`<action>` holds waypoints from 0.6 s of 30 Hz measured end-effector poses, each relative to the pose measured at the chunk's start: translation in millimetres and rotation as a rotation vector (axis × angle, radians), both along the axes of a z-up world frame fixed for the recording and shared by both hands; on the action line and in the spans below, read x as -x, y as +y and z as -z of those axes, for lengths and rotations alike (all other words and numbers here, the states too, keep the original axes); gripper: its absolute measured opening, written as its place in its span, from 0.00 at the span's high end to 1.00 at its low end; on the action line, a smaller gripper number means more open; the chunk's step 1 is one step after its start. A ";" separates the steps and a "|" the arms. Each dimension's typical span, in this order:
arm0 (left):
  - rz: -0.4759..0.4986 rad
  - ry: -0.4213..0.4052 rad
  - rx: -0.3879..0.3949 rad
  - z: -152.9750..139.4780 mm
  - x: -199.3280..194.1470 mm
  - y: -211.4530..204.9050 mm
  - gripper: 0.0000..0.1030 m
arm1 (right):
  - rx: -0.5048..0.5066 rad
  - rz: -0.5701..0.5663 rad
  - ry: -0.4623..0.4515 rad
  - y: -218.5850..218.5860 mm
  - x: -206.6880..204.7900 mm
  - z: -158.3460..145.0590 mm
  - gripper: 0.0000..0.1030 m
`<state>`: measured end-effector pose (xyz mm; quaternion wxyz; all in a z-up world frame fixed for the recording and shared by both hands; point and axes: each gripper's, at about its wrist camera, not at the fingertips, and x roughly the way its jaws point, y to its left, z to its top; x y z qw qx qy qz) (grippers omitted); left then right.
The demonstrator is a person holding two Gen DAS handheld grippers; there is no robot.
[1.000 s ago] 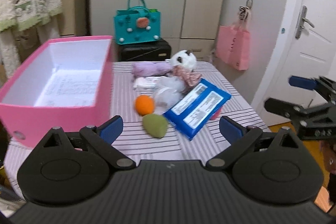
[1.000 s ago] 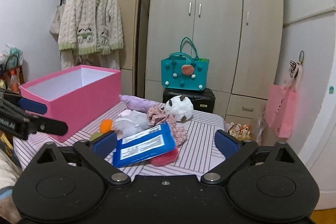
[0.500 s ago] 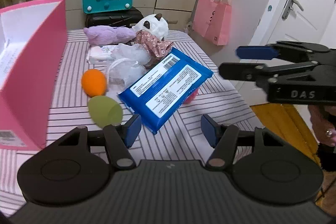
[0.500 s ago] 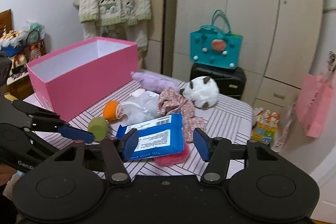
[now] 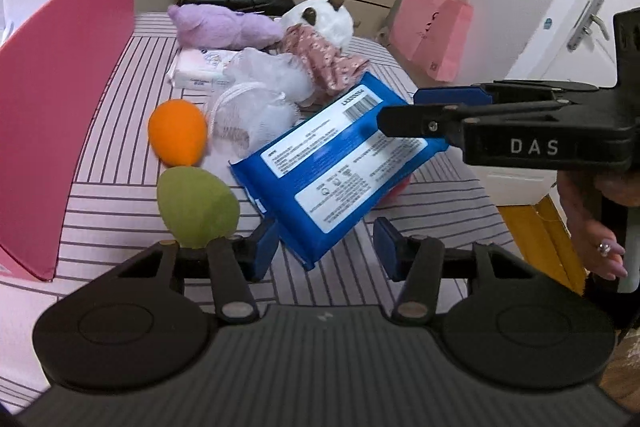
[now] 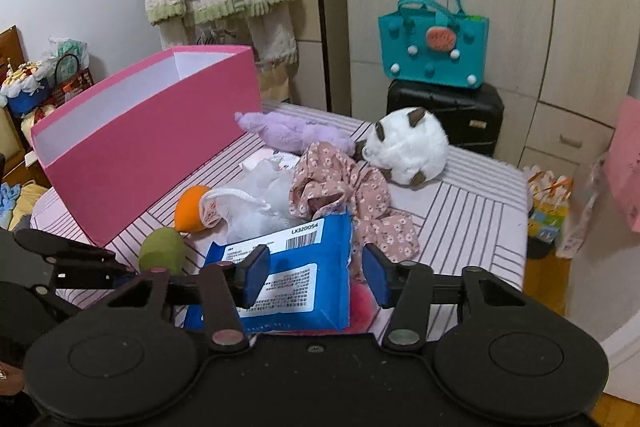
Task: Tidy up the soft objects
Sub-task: 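Move the left tool to the blue wet-wipes pack and close on it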
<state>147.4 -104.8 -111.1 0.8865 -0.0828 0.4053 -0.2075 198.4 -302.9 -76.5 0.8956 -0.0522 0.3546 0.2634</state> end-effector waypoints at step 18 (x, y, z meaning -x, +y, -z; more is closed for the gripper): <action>-0.085 0.027 0.036 1.6 -9.7 11.7 0.48 | -0.047 0.049 -0.051 -17.5 16.4 -12.3 0.91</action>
